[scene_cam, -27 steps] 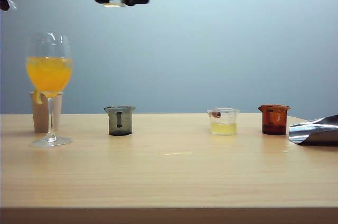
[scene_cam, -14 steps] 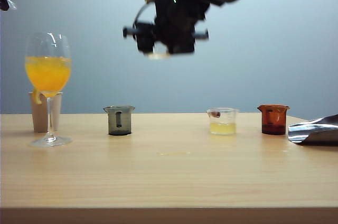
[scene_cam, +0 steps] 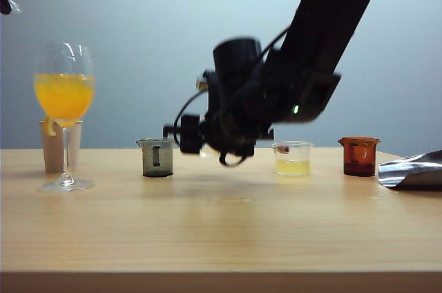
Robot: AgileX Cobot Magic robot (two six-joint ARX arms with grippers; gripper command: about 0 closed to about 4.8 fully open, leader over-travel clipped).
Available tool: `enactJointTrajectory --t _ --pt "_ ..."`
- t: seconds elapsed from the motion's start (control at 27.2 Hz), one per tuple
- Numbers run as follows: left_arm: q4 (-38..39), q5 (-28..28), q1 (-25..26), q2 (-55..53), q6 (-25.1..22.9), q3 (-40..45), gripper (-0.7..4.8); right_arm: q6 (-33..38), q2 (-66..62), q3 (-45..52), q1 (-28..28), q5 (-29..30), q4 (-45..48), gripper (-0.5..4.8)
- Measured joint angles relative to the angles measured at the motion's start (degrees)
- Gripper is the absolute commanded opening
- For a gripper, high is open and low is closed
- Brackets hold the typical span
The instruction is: Pick up the second measuring cup from the left, pour the orange juice inside into the goblet, and finally put the measuring cup back in its original place.
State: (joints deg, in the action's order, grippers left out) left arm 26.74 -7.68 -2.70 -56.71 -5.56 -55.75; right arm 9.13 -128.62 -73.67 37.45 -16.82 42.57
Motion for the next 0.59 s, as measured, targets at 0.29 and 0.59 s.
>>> enactJointTrajectory --t 0.29,0.59 --pt "0.04 -0.02 -0.02 -0.02 0.00 0.00 -0.04 -1.64 -2.29 -1.86 -2.23 -2.21 -0.87 2.20" --pt "0.02 0.00 0.00 -0.04 0.00 0.00 -0.04 0.15 -4.02 -4.09 -2.38 -2.27 -1.36 2.20"
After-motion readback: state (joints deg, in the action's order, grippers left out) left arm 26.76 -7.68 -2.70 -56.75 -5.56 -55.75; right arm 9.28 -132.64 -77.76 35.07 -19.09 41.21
